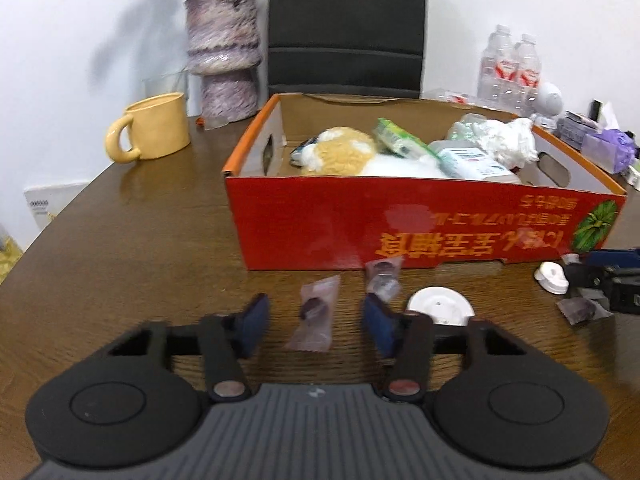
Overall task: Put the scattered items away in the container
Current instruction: 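Grasp a small clear packet with the left tool while the right tool grasps another clear packet, then carry both clear packets over the box and open both tools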
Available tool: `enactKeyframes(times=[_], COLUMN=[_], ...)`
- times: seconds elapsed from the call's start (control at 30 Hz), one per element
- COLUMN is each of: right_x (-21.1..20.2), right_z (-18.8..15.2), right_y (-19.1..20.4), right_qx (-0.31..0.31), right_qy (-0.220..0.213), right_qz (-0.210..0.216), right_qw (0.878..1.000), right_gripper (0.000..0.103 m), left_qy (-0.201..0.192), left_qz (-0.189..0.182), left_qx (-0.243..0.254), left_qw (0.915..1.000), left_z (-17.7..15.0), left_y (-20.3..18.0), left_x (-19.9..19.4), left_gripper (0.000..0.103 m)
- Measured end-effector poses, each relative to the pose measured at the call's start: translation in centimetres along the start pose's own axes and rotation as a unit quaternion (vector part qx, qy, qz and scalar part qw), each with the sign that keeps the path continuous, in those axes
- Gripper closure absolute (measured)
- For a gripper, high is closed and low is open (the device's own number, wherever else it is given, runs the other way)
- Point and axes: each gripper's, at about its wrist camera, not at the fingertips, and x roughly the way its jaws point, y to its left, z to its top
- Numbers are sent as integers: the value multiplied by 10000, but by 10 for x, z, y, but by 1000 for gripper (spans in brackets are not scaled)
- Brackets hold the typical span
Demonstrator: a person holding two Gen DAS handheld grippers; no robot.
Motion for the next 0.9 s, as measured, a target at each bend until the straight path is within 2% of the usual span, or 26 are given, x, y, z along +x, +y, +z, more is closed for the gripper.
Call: enactKeyframes(times=[0.03,0.07,0.4,0.67,0.77,0.9], right_x=[-1,-2,-12,-39,-58,-73], right_z=[-1,-1,-7,-7,0,21], right_y=[1,1,-3,0,0,-1], right_qx=[7,24,307,450,462,397], right_qy=[-16,-28,-131,-551,-827,-1161], right_qz=[8,13,176,343,506,582], right_qw=[10000,10000,9993,9969,9942,9907], right_gripper=[86,86,87,87,87,87], left_qy=[-31,-53,-230,-600,-847,-1273], left_qz=[-17,-28,-189,-428,-614,-716], left_qx=[27,32,-469,-702,-776,-592], left_qw=[10000,10000,9985,9948,9915,9875], left_z=[-1,-2,-10,-12,-2,28], left_y=[-1,-1,15,16,16,11], left_x=[-1,-2,-16,-46,-64,-81], left_gripper=[77,83,84,84,84,84])
